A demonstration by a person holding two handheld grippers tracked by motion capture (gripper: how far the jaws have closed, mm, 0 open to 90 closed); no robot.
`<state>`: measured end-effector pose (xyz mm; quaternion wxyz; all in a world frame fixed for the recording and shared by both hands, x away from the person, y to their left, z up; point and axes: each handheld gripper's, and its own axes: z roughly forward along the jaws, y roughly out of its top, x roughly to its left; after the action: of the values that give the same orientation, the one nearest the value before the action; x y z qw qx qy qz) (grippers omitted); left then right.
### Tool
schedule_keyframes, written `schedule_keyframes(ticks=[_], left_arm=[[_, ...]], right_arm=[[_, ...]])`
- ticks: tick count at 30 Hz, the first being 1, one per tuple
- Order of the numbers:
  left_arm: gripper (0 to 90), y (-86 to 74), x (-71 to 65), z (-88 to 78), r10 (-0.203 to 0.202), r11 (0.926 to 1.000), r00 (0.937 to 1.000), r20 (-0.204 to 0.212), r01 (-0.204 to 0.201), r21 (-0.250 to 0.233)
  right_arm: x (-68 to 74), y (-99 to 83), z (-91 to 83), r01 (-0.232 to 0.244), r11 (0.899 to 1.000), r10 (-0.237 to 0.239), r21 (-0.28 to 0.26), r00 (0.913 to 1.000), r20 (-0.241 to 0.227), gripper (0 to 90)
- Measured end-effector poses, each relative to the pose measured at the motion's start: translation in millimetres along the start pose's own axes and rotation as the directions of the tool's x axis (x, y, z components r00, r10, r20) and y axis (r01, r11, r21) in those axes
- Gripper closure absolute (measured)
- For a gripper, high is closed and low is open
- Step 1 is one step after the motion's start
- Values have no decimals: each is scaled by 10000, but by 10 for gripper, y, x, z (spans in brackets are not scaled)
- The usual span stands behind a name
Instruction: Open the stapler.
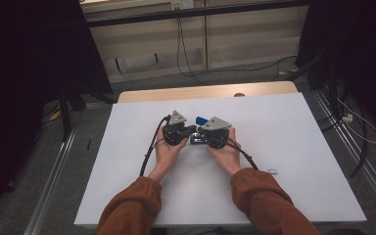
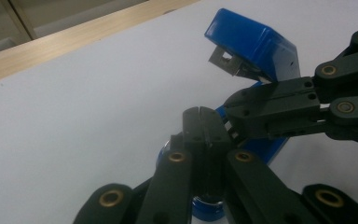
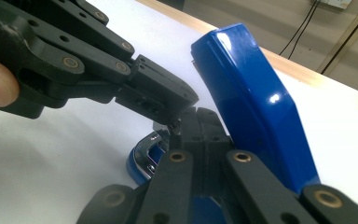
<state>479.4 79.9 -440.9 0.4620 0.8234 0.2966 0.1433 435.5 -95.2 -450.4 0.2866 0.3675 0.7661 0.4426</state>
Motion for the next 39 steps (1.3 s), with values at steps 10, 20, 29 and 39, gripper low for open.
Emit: schedule_keyframes(ticks=[10,20,29,39], left_arm=[[900,-48,0,34,267,9995,9995,-165,-264,158],[900,-77,-8,44,314,9995,9992,-254,-313,49],[900,-87,0,43,290,9996,9993,-219,-291,-27],[900,-97,-15,42,176,9998,9994,-302,-178,-69]], right_arm=[[3,-16,-19,32,10000,-32,-74,10000,51,900],[3,-16,-12,-211,9994,212,-260,9998,27,900],[18,34,-12,-99,9986,111,-515,9997,227,900],[-3,66,-24,-275,9975,299,-658,9989,350,900]])
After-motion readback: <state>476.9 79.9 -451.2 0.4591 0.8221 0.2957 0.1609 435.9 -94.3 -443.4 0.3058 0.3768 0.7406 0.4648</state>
